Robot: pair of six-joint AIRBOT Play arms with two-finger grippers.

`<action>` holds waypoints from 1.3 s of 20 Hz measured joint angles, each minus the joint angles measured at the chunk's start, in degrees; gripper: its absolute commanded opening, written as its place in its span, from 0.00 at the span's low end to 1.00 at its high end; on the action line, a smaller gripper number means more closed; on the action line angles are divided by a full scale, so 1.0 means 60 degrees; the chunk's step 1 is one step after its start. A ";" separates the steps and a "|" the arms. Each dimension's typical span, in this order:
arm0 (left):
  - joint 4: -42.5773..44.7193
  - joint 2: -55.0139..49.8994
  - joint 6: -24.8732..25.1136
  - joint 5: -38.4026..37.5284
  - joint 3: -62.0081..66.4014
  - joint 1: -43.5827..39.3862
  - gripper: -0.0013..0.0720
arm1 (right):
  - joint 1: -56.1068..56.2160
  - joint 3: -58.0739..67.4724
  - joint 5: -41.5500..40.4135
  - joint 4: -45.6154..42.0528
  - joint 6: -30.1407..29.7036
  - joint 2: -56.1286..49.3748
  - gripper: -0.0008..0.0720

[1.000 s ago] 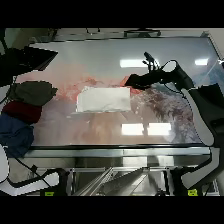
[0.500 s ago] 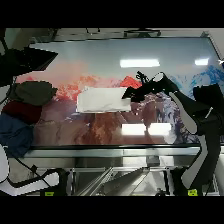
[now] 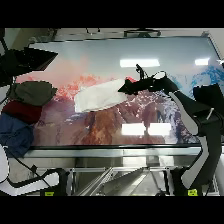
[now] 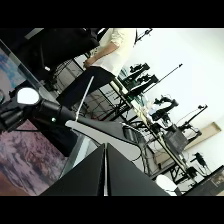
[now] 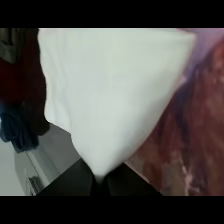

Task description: Fold the shirts.

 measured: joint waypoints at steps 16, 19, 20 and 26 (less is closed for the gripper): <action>0.0000 0.0000 -0.0015 -0.0106 0.0000 0.0000 0.04 | -0.8510 -0.0215 0.1260 -0.5074 0.5402 0.5457 0.03; 0.0000 0.0000 -0.0036 -0.0106 0.0000 0.0000 0.04 | -0.9759 -0.1202 0.2667 -0.7009 0.5741 0.5785 0.04; 0.0000 0.0000 -0.0036 -0.0106 0.0000 0.0000 0.04 | -1.0054 -0.1588 0.2900 -0.7501 0.5792 0.5880 0.04; 0.0000 0.0000 -0.0036 -0.0102 0.0000 0.0000 0.04 | -1.1034 -0.3395 0.3453 -0.9508 0.5519 0.5956 0.96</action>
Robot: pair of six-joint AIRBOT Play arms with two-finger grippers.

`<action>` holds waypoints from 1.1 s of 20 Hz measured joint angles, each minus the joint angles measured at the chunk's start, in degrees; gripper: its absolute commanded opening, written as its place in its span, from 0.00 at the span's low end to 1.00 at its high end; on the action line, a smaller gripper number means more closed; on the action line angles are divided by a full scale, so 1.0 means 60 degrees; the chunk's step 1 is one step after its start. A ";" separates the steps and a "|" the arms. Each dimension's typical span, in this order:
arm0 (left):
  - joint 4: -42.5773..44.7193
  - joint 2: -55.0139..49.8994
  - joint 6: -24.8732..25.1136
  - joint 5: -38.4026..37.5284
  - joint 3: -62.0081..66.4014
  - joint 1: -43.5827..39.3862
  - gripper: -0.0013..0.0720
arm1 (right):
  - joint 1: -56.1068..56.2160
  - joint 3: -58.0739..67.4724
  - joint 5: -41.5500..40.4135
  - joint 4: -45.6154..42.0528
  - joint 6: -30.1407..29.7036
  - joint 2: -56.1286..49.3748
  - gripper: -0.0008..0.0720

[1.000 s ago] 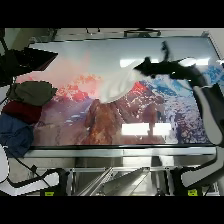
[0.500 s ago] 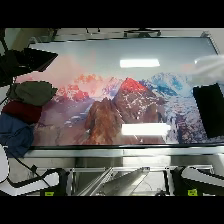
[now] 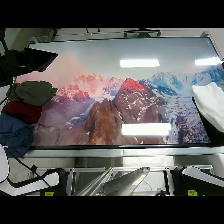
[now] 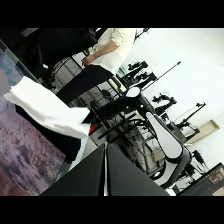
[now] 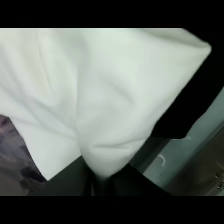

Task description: Fold the shirts.

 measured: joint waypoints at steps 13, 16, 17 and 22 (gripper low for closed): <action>0.0015 0.0000 -0.0073 0.0055 0.0000 0.0000 0.03 | 0.1118 0.2280 0.1078 0.2226 -0.0189 0.0022 0.03; 0.0488 0.0113 -0.0237 0.0204 -0.0004 0.0000 0.03 | 0.2459 0.2444 0.0525 0.3173 -0.0678 0.0335 0.03; 0.0907 0.0244 -0.0295 0.0266 -0.0004 -0.0011 0.03 | 0.3013 0.2299 0.0364 0.3381 -0.0878 0.0546 0.03; 0.3752 0.1880 -0.0696 0.0503 -0.1344 -0.0477 0.03 | 0.5890 -0.0521 -0.0739 0.3796 -0.1821 0.2626 0.04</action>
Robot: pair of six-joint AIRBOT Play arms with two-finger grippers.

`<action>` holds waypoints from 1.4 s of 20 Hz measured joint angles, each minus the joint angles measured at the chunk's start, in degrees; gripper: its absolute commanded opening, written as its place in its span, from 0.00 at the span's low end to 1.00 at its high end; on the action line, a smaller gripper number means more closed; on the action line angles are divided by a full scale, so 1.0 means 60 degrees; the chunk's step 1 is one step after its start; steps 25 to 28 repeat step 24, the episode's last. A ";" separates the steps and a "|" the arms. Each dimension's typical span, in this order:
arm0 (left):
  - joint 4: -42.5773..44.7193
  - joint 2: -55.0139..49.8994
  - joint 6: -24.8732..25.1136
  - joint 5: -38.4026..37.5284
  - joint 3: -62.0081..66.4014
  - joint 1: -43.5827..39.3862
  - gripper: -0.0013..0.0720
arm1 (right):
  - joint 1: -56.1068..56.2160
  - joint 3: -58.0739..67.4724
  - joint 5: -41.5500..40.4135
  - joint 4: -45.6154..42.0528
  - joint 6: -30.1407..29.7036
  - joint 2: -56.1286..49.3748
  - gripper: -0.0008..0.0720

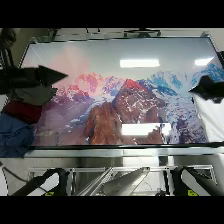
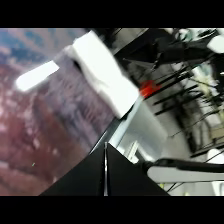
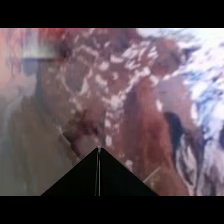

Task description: Fold the shirts.

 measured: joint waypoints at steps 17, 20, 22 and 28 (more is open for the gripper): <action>0.2630 0.4459 -0.0681 0.1916 -0.5825 -0.0860 0.04 | 0.3187 -0.4630 -0.1993 0.0871 -0.0612 0.2422 0.04; 0.2663 0.4798 -0.0685 0.1949 -0.5850 -0.0601 0.04 | 0.3191 -0.4637 -0.2004 0.0918 -0.0637 0.2422 0.04; 0.2663 0.5056 -0.0685 0.1945 -0.5858 -0.0459 0.04 | 0.3195 -0.4637 -0.2004 0.0922 -0.0634 0.2422 0.04; 0.2663 0.5271 -0.0685 0.1956 -0.5861 -0.0382 0.04 | 0.3195 -0.4637 -0.2007 0.0929 -0.0637 0.2422 0.04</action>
